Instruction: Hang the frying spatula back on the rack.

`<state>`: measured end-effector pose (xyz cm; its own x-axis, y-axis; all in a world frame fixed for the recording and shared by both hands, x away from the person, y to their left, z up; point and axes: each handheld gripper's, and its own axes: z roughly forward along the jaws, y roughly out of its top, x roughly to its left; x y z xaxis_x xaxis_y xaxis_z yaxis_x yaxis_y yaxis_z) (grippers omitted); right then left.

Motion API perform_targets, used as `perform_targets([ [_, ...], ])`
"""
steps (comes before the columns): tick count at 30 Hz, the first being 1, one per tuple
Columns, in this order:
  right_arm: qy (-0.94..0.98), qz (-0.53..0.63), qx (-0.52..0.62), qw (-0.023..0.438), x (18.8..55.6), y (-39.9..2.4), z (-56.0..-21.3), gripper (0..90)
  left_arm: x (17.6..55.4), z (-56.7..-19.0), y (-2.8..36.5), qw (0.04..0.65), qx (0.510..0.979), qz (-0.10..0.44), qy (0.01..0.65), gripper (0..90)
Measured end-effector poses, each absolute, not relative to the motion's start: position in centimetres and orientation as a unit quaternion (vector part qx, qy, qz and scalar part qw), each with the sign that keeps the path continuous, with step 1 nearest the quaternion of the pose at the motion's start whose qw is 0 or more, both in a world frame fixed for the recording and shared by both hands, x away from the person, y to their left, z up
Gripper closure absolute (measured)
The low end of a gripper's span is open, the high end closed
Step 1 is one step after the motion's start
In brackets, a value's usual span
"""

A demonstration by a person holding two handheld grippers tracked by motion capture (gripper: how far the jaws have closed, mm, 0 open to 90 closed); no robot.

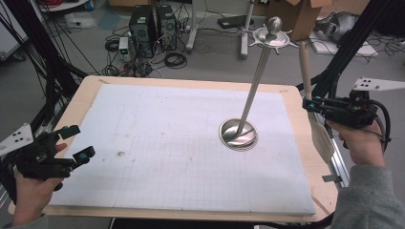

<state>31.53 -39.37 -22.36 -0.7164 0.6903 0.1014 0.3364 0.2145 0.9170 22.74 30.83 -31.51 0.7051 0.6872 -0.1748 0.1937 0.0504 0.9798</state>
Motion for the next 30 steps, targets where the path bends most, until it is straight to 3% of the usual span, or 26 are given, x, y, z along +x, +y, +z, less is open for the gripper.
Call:
perform_targets([
  [30, 0.766, 0.527, 0.330, 0.162, 32.4, -38.3, -22.8, 78.0, 22.7, -31.4, 30.8, 0.644, 0.662, 0.193, 0.331, 1.8],
])
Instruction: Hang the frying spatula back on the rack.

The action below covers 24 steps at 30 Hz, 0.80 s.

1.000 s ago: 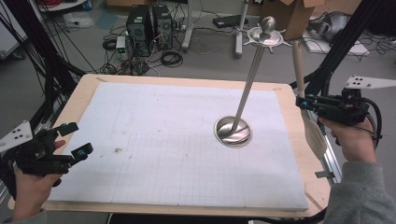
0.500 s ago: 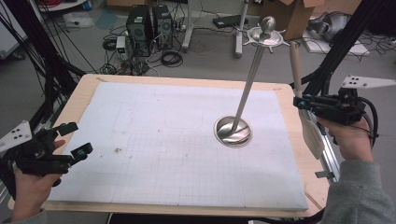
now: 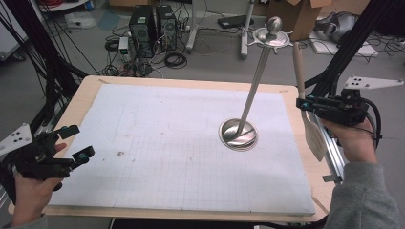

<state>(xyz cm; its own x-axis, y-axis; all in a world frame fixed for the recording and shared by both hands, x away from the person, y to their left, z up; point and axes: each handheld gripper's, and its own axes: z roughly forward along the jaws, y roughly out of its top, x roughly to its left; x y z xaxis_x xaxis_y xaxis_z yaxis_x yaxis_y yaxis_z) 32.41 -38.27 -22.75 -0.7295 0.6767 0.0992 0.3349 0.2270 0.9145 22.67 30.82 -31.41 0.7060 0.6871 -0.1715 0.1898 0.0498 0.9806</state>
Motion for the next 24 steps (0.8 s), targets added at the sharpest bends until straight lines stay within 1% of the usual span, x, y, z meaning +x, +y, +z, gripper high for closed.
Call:
perform_targets([
  [9, 0.769, 0.523, 0.331, 0.160, 32.7, -37.8, -23.0, 78.0, 22.6, -31.3, 30.7, 0.652, 0.657, 0.187, 0.329, 1.8],
  [14, 0.771, 0.522, 0.330, 0.158, 33.0, -37.7, -23.3, 78.0, 22.7, -31.5, 30.6, 0.648, 0.662, 0.186, 0.329, 1.8],
  [24, 0.775, 0.517, 0.330, 0.152, 33.7, -36.7, -23.7, 78.0, 22.7, -31.6, 31.0, 0.645, 0.658, 0.193, 0.336, 1.8],
])
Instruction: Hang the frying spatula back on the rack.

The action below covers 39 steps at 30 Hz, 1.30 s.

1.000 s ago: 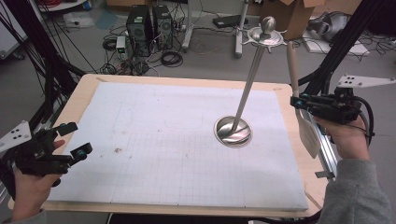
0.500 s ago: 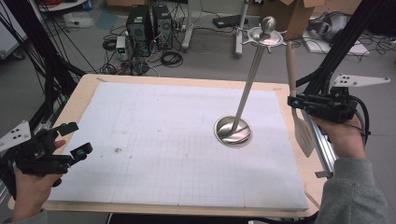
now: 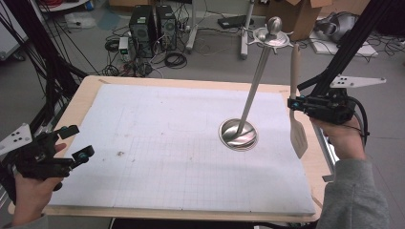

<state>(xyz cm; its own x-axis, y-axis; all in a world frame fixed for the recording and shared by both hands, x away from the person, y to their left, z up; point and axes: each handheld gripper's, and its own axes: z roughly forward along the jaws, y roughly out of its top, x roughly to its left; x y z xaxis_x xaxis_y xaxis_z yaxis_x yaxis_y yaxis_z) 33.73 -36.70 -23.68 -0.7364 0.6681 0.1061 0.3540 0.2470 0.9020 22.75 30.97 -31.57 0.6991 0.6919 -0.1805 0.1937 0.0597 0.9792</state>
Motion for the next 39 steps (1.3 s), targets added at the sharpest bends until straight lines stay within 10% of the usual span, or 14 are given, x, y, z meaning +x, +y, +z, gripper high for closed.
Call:
perform_targets([
  [39, 0.766, 0.521, 0.344, 0.156, 35.6, -33.7, -24.8, 77.8, 22.6, -31.8, 31.2, 0.644, 0.656, 0.194, 0.343, 1.8],
])
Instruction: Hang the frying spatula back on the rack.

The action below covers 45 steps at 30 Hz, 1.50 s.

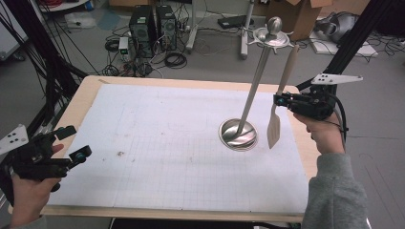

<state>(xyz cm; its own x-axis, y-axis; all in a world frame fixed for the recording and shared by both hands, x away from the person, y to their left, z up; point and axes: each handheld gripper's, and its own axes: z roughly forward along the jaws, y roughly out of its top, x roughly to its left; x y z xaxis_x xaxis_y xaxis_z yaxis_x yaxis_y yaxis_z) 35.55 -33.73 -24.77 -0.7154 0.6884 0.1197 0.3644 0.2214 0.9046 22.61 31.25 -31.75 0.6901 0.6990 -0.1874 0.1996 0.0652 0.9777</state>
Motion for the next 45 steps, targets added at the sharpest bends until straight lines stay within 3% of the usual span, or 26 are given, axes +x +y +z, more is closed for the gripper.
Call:
perform_targets([
  [9, 0.759, 0.524, 0.349, 0.167, 35.5, -33.3, -24.8, 73.8, 22.7, -31.7, 31.0, 0.640, 0.660, 0.196, 0.343, 1.8],
  [17, 0.739, 0.542, 0.356, 0.182, 34.6, -33.9, -24.6, 52.3, 22.8, -31.7, 30.9, 0.638, 0.663, 0.195, 0.341, 1.8],
  [27, 0.701, 0.571, 0.385, 0.183, 33.8, -36.1, -26.0, 14.9, 22.9, -31.9, 30.6, 0.632, 0.667, 0.195, 0.342, 1.8],
  [45, 0.703, 0.564, 0.364, 0.234, 31.6, -35.0, -26.8, 14.3, 23.0, -31.9, 30.4, 0.630, 0.670, 0.195, 0.340, 1.8],
])
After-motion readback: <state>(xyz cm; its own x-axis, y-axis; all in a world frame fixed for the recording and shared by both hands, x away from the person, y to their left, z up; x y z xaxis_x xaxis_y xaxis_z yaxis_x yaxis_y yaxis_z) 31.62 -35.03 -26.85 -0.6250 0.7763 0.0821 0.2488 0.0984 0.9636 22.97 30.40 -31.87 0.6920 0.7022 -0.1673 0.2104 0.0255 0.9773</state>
